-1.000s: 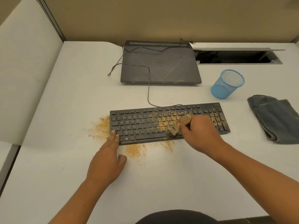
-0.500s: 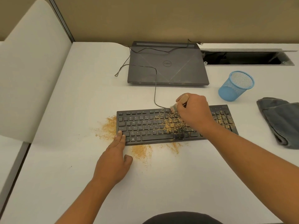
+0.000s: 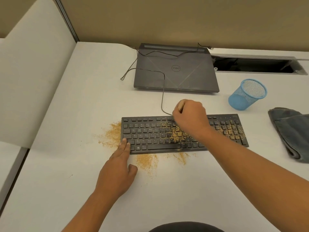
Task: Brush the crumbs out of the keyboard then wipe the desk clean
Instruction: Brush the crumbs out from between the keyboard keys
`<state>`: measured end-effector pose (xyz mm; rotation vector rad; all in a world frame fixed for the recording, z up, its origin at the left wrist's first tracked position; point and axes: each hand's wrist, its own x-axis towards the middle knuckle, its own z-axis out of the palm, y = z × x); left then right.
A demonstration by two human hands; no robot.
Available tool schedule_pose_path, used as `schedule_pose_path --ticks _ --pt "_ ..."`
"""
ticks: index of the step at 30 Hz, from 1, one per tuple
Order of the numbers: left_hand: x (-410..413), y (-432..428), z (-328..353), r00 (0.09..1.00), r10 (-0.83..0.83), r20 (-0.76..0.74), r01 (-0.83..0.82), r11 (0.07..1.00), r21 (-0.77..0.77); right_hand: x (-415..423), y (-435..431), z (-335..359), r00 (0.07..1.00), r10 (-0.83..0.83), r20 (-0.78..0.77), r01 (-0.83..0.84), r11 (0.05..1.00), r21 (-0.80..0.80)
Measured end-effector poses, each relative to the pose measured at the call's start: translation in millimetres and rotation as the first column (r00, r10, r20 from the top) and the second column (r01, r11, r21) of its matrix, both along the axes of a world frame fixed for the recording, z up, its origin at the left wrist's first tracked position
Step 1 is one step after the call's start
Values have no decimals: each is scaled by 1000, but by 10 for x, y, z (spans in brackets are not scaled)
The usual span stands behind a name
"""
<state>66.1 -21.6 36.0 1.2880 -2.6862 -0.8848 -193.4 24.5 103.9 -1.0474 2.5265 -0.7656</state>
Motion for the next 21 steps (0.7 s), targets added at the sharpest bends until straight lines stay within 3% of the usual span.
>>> schedule_pose_path --ticks 3,9,13,15,18,21 --pt "-3 -3 2 1000 3 -4 -3 1000 1 20 -72 36 978 -50 203 73 992 -107" --pt "9 2 -7 1000 10 -4 -10 1000 9 75 -50 74 995 4 96 1 999 -46" --pt "11 -4 2 1000 11 -19 -10 1000 25 125 -187 6 909 -90 407 142 985 -101" --pt "21 -13 3 1000 11 -23 -10 1000 27 76 -175 26 924 -118 364 179 974 -138" --pt "21 -14 -1 1000 10 -28 -9 999 31 87 -130 34 983 -56 172 74 992 -102" --pt "14 -16 3 1000 8 -25 -7 999 33 167 -196 -26 978 35 208 -17 996 -89"
